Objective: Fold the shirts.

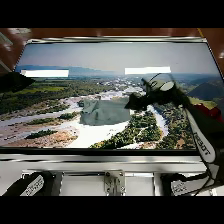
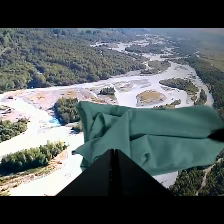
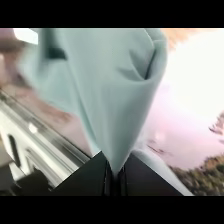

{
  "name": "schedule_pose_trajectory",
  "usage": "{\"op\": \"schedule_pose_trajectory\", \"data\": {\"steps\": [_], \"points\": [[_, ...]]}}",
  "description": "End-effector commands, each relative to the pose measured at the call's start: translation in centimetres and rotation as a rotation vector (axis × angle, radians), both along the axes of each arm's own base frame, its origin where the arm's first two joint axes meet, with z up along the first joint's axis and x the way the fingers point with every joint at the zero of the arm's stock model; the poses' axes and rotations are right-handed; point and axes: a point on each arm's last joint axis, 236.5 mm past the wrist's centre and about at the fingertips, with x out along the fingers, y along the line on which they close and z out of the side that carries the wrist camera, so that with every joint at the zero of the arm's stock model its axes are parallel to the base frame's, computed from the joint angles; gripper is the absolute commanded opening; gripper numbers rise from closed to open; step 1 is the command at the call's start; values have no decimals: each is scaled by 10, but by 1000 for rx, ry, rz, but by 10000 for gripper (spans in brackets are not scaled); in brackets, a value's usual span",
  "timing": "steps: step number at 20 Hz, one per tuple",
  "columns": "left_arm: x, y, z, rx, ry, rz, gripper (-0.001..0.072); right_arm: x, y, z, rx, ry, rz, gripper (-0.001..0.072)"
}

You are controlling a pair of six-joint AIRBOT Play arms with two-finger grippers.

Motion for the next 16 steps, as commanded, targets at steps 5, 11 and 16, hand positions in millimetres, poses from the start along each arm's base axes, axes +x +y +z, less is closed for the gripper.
{"op": "schedule_pose_trajectory", "data": {"steps": [5, 11, 16], "points": [[0, 0, 0, -1, 0, -1, 32, 14, -153, 204, -153, -209, -219, 56], [-3, -2, -2, -1, 12, -10, 32, -21, -308, 224, -322, -140, -526, 56], [-7, -4, -4, -1, 29, -23, 32, -18, -365, 227, -384, -197, -673, 57]]}}
